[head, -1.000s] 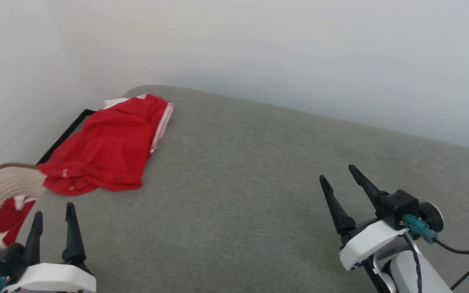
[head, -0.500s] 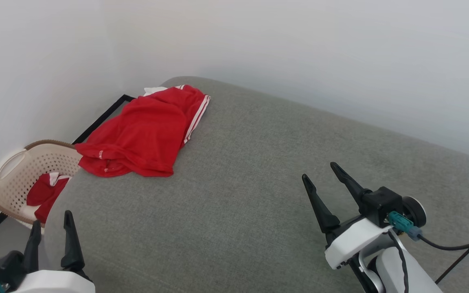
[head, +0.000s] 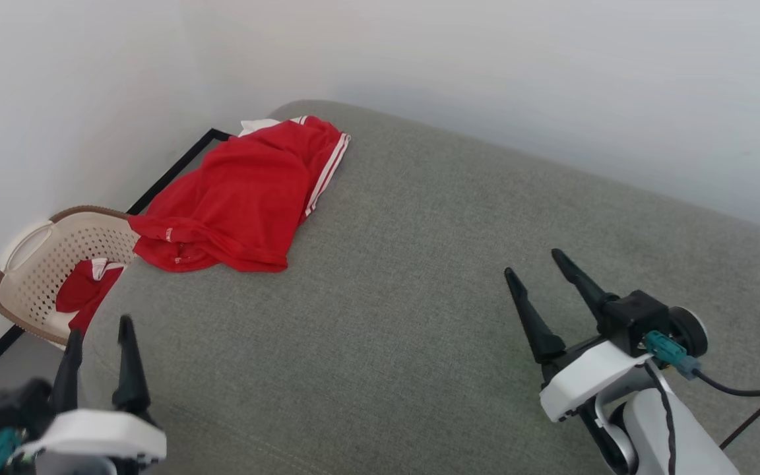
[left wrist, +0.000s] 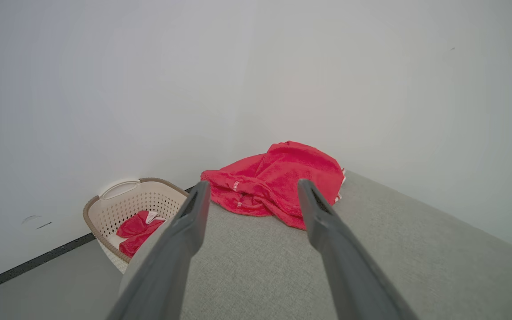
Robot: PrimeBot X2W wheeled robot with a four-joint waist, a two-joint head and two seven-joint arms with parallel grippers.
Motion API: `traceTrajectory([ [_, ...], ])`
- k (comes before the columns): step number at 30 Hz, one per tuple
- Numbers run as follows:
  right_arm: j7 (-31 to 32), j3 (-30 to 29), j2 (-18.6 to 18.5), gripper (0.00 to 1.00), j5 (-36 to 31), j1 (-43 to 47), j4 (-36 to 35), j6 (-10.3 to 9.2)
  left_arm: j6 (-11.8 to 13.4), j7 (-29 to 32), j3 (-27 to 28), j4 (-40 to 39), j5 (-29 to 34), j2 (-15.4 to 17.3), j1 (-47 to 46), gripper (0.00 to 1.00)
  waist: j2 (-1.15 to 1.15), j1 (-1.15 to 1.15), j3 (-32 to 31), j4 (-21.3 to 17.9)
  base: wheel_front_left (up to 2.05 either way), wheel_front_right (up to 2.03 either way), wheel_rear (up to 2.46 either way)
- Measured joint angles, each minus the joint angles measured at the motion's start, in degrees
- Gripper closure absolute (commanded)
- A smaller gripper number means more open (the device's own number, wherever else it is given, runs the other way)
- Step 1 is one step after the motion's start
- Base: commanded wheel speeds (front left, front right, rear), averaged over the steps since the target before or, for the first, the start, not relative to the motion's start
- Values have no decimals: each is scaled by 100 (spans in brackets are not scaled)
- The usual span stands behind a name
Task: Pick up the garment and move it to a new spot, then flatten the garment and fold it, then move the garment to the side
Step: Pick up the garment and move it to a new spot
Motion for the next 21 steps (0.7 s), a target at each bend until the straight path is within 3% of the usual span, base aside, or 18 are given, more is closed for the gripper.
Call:
traceTrajectory([
  [12,10,-220,-174,0,-201,-219,-214,0,-227,-5,-113,1015,-155,315,-1535,0,0,0,551,-184,0,0,0],
  [21,246,-387,-364,0,-409,-396,-694,0,-350,-5,-163,2305,-365,622,-3001,0,0,0,1214,-426,0,0,0],
])
